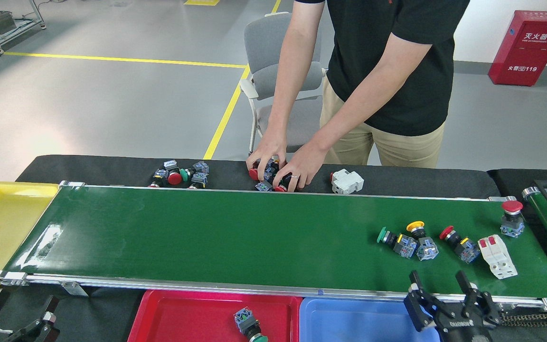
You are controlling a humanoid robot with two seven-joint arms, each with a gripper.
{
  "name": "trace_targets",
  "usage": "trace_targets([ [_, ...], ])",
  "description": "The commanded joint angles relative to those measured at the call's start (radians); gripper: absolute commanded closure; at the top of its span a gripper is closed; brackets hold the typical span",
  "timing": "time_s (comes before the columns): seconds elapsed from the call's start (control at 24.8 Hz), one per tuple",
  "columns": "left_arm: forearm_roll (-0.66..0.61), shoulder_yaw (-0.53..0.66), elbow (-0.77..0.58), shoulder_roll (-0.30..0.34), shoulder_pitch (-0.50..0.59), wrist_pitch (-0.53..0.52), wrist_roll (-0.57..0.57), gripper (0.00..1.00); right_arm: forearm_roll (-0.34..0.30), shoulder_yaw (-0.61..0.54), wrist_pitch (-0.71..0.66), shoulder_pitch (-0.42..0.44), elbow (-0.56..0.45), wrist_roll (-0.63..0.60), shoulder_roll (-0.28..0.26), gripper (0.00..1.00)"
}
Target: Pick switch part from conveyor to tray
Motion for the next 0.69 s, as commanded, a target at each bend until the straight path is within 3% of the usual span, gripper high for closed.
trace_targets([
  [0.0,-0.001,0.004,-0.007,0.013,-0.008,-0.001,0.008,0.00,0.026,0.015,0.002,-0.054,0.054,0.021,0.021,0.02],
  [0.12,-0.001,0.004,-0.008,0.013,-0.008,-0.001,0.008,0.00,0.064,0.032,0.050,-0.126,0.151,0.024,0.044,0.02],
  [0.4,-0.001,0.002,-0.008,0.013,-0.011,-0.001,0.008,0.00,0.064,0.144,0.145,-0.280,0.325,0.022,0.047,0.04],
  [0.44,-0.001,0.002,-0.008,0.013,-0.011,-0.001,0.008,0.00,0.061,0.161,0.145,-0.292,0.341,0.022,0.045,0.17],
  [0.48,-0.001,0.001,-0.008,0.013,-0.011,-0.001,0.008,0.00,0.061,0.173,0.140,-0.296,0.345,0.024,0.036,0.39],
  [0.52,-0.001,-0.005,-0.007,0.013,-0.012,-0.001,0.008,0.00,0.055,0.184,0.131,-0.301,0.345,0.027,0.027,0.51],
  [0.65,-0.001,-0.008,-0.007,0.013,-0.012,-0.001,0.008,0.00,0.052,0.193,0.096,-0.312,0.344,0.045,0.022,0.67],
])
